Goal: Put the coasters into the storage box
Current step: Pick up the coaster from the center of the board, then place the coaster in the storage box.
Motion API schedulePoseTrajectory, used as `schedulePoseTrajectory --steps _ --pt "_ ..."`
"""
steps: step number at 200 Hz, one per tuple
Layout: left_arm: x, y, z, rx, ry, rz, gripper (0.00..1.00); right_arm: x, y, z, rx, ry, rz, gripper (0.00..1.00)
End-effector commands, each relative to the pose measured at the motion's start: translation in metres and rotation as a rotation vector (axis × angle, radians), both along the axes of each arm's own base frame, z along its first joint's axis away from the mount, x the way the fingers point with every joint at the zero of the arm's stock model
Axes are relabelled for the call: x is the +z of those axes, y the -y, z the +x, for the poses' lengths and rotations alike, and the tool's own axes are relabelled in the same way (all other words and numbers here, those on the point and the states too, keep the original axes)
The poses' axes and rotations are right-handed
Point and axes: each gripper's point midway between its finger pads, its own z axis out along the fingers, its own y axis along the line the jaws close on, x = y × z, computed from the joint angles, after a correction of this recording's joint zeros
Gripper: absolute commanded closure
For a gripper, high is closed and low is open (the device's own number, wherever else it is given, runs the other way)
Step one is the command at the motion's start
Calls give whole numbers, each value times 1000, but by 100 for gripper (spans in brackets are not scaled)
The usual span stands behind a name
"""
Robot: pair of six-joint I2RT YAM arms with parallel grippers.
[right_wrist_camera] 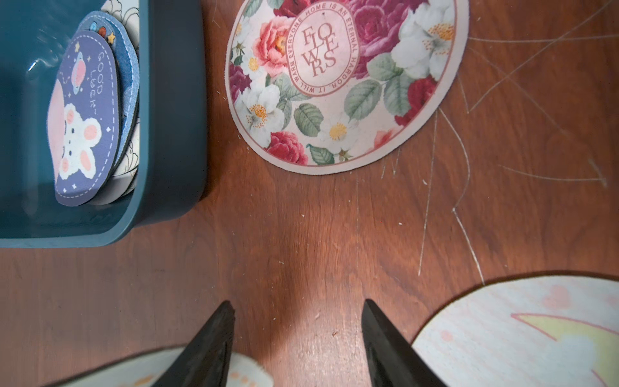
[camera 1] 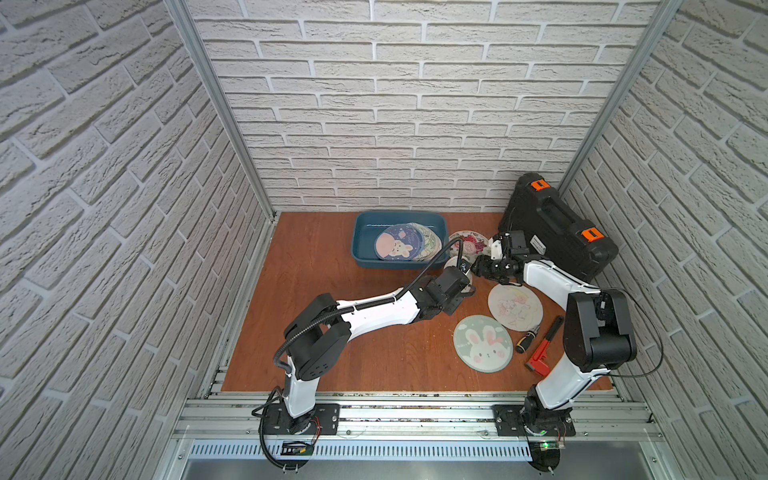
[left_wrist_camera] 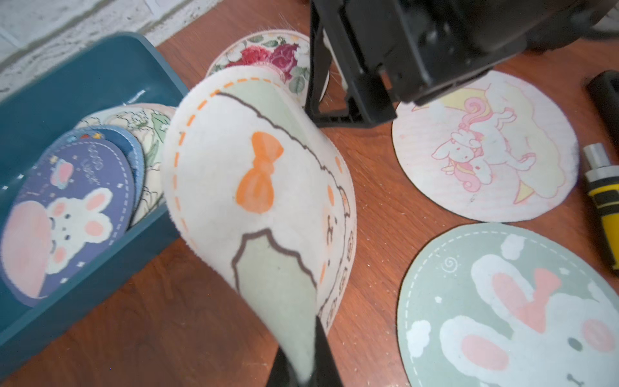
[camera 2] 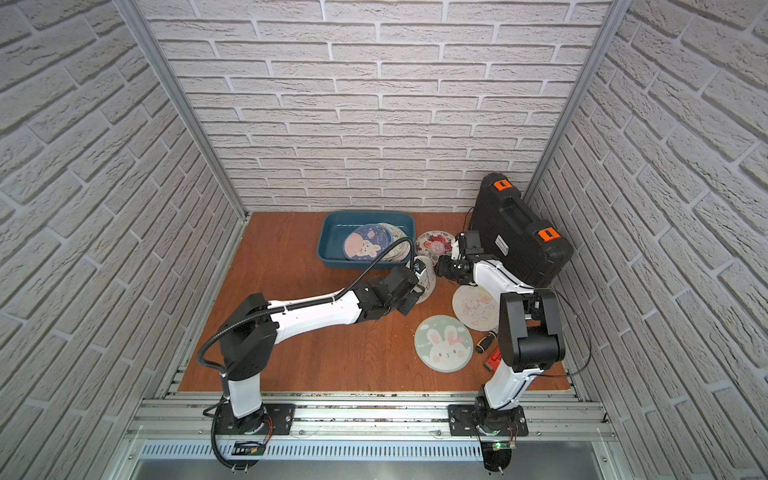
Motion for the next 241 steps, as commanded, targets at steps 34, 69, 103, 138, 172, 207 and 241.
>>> schedulePoseTrajectory --steps 34,69,103,138,172,207,241 --pt "55 -41 37 96 64 -56 100 24 4 -9 -13 49 -20 38" --pt "68 -79 81 208 78 -82 100 29 2 -17 -17 56 -15 38" --pt "68 -104 125 274 90 -62 100 40 -3 -25 8 69 -55 38" --pt "48 -121 165 352 18 -58 100 48 -6 -32 19 73 -57 38" --pt "12 -136 194 420 -90 -104 100 49 -8 -36 27 75 -57 38" --pt "-30 -166 208 525 -186 -91 100 46 -9 -37 35 67 -54 38" --pt "-62 -192 209 599 -242 11 100 46 -13 -37 41 71 -36 38"
